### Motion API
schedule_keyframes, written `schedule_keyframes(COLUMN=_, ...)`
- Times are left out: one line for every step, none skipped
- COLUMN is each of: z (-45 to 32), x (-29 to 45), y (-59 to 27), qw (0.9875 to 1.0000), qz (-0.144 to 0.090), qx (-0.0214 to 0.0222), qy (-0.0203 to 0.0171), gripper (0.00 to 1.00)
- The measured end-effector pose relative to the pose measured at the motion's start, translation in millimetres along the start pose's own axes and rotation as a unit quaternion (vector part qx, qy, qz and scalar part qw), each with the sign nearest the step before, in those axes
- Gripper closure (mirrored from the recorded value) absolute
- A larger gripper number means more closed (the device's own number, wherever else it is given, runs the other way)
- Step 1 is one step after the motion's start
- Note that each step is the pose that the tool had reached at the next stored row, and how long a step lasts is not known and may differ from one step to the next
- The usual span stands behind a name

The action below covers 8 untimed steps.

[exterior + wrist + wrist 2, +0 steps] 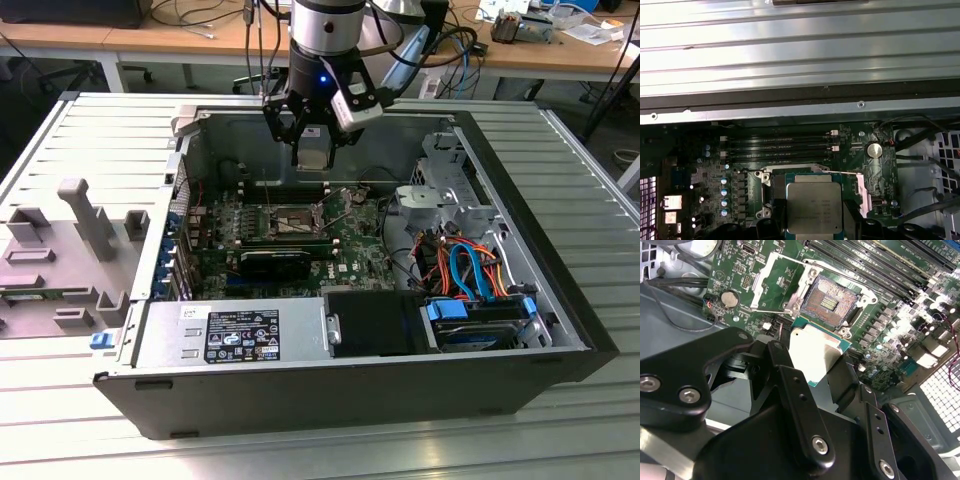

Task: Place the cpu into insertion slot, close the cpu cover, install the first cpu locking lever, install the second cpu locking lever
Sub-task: 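Place the cpu into insertion slot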

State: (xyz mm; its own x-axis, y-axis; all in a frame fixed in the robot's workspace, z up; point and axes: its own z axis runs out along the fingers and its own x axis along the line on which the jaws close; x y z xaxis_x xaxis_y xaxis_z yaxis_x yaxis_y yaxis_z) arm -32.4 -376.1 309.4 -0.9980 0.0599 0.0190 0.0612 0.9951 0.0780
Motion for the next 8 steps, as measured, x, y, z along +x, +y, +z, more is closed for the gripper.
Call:
schedule_keyframes(z=0.0, x=0.0, y=0.0, qw=1.0, qz=0.002, qx=-0.0001, qy=-0.0002, gripper=0.46)
schedule_keyframes(z=0.0, x=0.0, y=0.0, qw=1.0, qz=0.004, qx=-0.0001, qy=-0.0003, gripper=0.46)
schedule_keyframes(z=0.0, x=0.0, y=0.0, qw=1.0, qz=0.006, qx=-0.0001, qy=-0.0005, gripper=0.46)
schedule_keyframes(z=0.0, x=0.0, y=0.0, qw=0.9999, qz=0.01, qx=-0.0002, qy=-0.0008, gripper=0.46)
schedule_keyframes(z=0.0, x=0.0, y=0.0, qw=0.9999, qz=0.013, qx=-0.0002, qy=-0.001, gripper=0.46)
schedule_keyframes(z=0.0, x=0.0, y=0.0, qw=0.9999, qz=0.015, qx=-0.0003, qy=-0.0012, gripper=0.46)
schedule_keyframes(z=0.0, x=0.0, y=0.0, qw=0.9998, qz=0.019, qx=-0.0004, qy=-0.0014, gripper=0.46)
schedule_keyframes(z=0.0, x=0.0, y=0.0, qw=0.9998, qz=0.02, qx=-0.0004, qy=-0.0016, gripper=0.46)
